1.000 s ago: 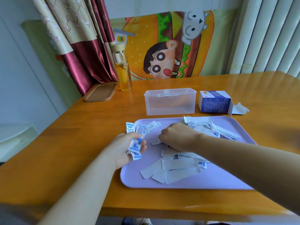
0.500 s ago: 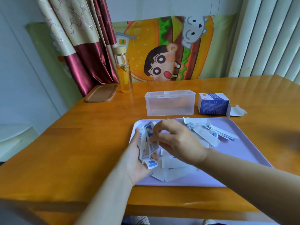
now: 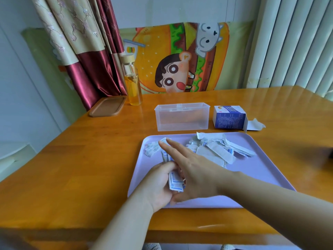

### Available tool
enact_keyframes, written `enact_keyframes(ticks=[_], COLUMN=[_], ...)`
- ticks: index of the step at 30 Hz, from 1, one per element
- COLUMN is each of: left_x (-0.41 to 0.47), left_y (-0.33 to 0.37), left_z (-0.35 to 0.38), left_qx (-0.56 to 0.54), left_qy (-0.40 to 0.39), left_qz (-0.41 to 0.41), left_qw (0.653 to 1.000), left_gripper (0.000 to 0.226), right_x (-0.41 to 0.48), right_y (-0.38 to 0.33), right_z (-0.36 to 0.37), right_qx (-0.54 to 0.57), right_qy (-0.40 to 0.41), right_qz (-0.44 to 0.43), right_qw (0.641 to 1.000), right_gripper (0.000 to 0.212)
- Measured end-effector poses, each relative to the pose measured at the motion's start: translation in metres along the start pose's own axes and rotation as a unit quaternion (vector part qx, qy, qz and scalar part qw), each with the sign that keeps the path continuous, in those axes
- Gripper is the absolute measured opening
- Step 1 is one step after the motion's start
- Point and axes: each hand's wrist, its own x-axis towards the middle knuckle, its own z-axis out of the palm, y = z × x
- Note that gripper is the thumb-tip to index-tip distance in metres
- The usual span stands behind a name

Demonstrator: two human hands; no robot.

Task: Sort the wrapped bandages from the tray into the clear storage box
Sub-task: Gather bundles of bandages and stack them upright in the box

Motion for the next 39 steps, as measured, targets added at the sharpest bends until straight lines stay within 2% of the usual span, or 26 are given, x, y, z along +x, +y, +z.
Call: enact_keyframes(ticks=[2,5,8,10,13,15,16,18,20,22,24,28,32,34,36,39], left_x=[-0.003,-0.006,-0.007,-0.008,-0.006,-0.004,-0.003,-0.002,-0.002,-0.003,-0.003,-0.003,-0.003,-0.002,-0.001,0.001], left_y=[0.0,0.003,0.007,0.008,0.011,0.016,0.02,0.027,0.03,0.031,0.03,0.029,0.029,0.028,0.025,0.018], left_z=[0.003,0.006,0.011,0.014,0.013,0.007,0.003,-0.008,-0.019,-0.025,-0.029,-0.033,-0.035,-0.035,-0.032,-0.021], left_qx=[0.049,0.094,0.104,0.109,0.092,0.01,-0.047,-0.132,-0.161,-0.168,-0.166,-0.161,-0.156,-0.154,-0.142,-0.11], left_qy=[-0.019,-0.055,-0.064,-0.062,-0.03,0.021,0.044,0.074,0.097,0.111,0.118,0.12,0.126,0.125,0.124,0.097], left_qz=[0.018,0.04,0.049,0.053,0.076,0.075,0.073,0.074,0.072,0.066,0.065,0.071,0.072,0.071,0.069,0.063], left_qw=[0.998,0.993,0.991,0.991,0.992,0.997,0.995,0.986,0.979,0.977,0.977,0.977,0.977,0.978,0.98,0.987], left_gripper=[0.016,0.016,0.016,0.017,0.015,0.01,0.008,0.015,0.021,0.026,0.025,0.02,0.02,0.022,0.02,0.021], right_x=[0.001,-0.001,-0.004,-0.005,-0.001,0.003,0.006,0.011,0.014,0.014,0.013,0.016,0.019,0.019,0.02,0.021], right_y=[0.005,0.005,0.005,0.003,0.001,0.006,0.011,0.021,0.03,0.033,0.033,0.035,0.037,0.035,0.032,0.019], right_z=[-0.002,-0.009,-0.014,-0.018,-0.026,-0.035,-0.039,-0.042,-0.037,-0.027,-0.02,-0.016,-0.023,-0.029,-0.029,-0.022], right_qx=[0.023,0.044,0.009,0.004,0.03,0.056,0.056,0.021,-0.039,-0.087,-0.119,-0.101,0.009,0.101,0.263,0.478], right_qy=[0.026,0.081,0.042,0.018,0.052,0.095,0.117,0.12,0.049,-0.046,-0.091,-0.052,0.067,0.115,0.13,0.113], right_qz=[-0.012,-0.038,-0.042,-0.045,-0.071,-0.068,-0.049,0.023,0.092,0.129,0.142,0.163,0.185,0.213,0.253,0.272], right_qw=[0.999,0.995,0.998,0.999,0.996,0.992,0.99,0.992,0.994,0.987,0.978,0.98,0.98,0.965,0.922,0.828], right_gripper=[0.122,0.096,0.112,0.114,0.114,0.121,0.116,0.086,0.05,0.041,0.037,0.016,0.017,0.015,0.013,0.012])
